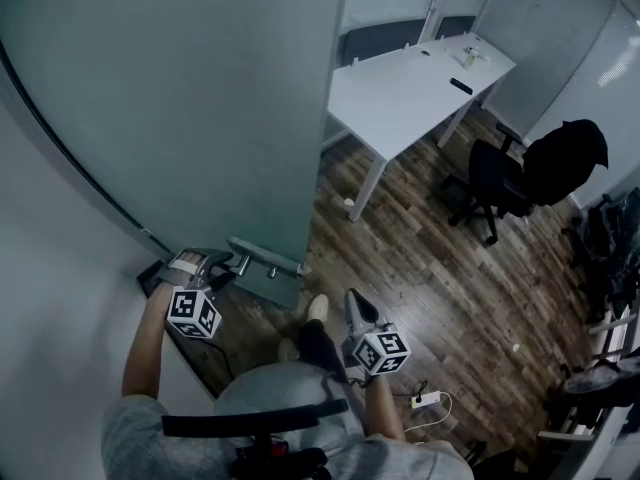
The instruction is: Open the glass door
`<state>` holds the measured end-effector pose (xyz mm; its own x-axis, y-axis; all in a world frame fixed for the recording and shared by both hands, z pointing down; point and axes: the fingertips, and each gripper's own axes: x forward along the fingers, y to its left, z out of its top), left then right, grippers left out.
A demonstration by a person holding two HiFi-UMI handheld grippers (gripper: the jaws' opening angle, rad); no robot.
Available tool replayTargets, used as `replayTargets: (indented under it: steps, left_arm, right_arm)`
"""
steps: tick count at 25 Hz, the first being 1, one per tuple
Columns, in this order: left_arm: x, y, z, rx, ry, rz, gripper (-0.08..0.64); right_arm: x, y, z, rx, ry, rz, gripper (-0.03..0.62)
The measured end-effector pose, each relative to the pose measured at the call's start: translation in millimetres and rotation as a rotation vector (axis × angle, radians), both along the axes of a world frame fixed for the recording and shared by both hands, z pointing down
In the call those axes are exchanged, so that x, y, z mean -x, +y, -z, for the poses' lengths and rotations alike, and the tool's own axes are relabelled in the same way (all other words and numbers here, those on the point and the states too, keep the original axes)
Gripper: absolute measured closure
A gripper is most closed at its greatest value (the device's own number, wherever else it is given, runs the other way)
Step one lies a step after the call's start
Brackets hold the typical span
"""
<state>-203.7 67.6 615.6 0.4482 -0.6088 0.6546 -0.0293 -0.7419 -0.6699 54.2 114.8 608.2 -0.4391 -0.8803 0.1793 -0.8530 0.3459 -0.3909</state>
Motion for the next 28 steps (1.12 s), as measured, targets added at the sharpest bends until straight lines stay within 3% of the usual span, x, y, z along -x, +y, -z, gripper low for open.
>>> replayTargets:
  steps: [8,10,15,23,28]
  left_arm:
    - [-1.0,13.2,24.1,0.066,0.187,0.064,0.348]
    - [-3.9,16.1,31.3,0.097,0.270,0.084,0.348]
    - [-16.5,21.8,63.3,0.115,0.563,0.130,0.354]
    - [-35.5,28.9,93.9,0.120,0.811,0.165,0.380]
    - [-42.7,30.8,109.6,0.080,0.946,0.205,0.437]
  right_arm:
    - [7.6,-0.2,2.5,0.007,0.003,0.018,0.591]
    - [6.9,-0.1,3.5,0.006,0.004,0.018,0.591]
    - [4.1,1.6,2.7,0.006,0.005,0.011,0.591]
    - [2.6,1.6,5.7,0.001,0.003,0.007,0.591]
    - [1.3,3.1,6.0,-0.006,0.003,0.002,0.591]
